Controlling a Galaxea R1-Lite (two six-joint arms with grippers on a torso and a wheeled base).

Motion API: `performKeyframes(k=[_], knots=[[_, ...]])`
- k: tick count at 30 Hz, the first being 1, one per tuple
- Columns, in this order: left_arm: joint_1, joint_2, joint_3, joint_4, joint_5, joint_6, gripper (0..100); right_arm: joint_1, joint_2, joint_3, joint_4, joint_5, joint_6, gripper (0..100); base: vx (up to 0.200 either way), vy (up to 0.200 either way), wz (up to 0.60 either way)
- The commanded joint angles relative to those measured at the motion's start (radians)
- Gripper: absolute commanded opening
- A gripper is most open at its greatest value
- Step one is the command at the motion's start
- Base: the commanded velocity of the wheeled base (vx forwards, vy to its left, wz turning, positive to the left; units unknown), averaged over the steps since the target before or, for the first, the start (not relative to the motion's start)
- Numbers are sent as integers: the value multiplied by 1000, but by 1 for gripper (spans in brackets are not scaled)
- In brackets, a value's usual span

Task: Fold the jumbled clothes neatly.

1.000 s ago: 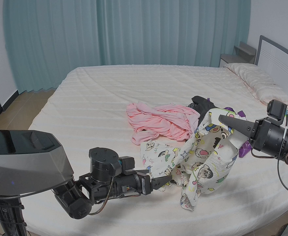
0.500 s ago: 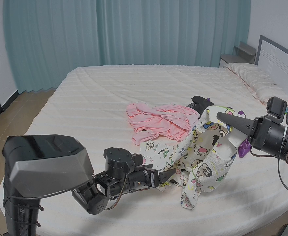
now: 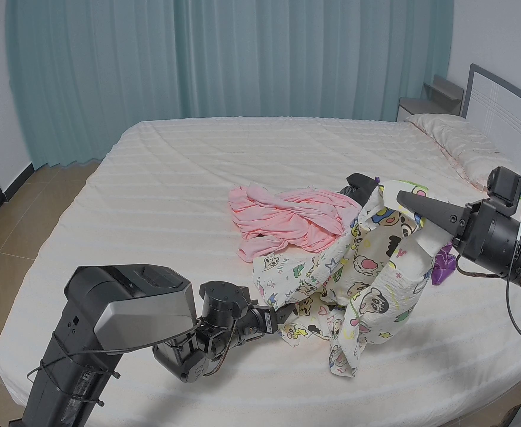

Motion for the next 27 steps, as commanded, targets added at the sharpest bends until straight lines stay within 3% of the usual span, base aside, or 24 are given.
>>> performKeyframes(k=[1,8,11,13,16,17,19,22,27], knots=[[-1,-3,27,-18,2,-21,0,-37,11,9,3,2,1,0,0,0,0],[63,-209,160,-132,2,-41,0,-121,58,66,5,-1,8,0,0,0,0],[88,-368,219,-130,22,-58,0,-141,107,86,-6,-47,18,0,0,0,0],[89,-436,239,-124,59,-57,0,-157,124,73,-8,-82,27,0,0,0,0],[89,-594,243,-35,177,-15,0,-175,121,-26,-21,-174,119,0,0,0,0],[89,-598,243,-32,183,-10,0,-175,121,-31,-21,-177,124,0,0,0,0],[85,-670,232,0,303,62,0,-173,69,-106,-15,-222,156,0,0,0,0],[65,-707,229,-2,453,126,0,-161,-9,-165,3,-226,154,0,0,0,0],[22,-773,234,-2,479,138,0,-143,-95,-184,101,-218,154,0,0,0,0]])
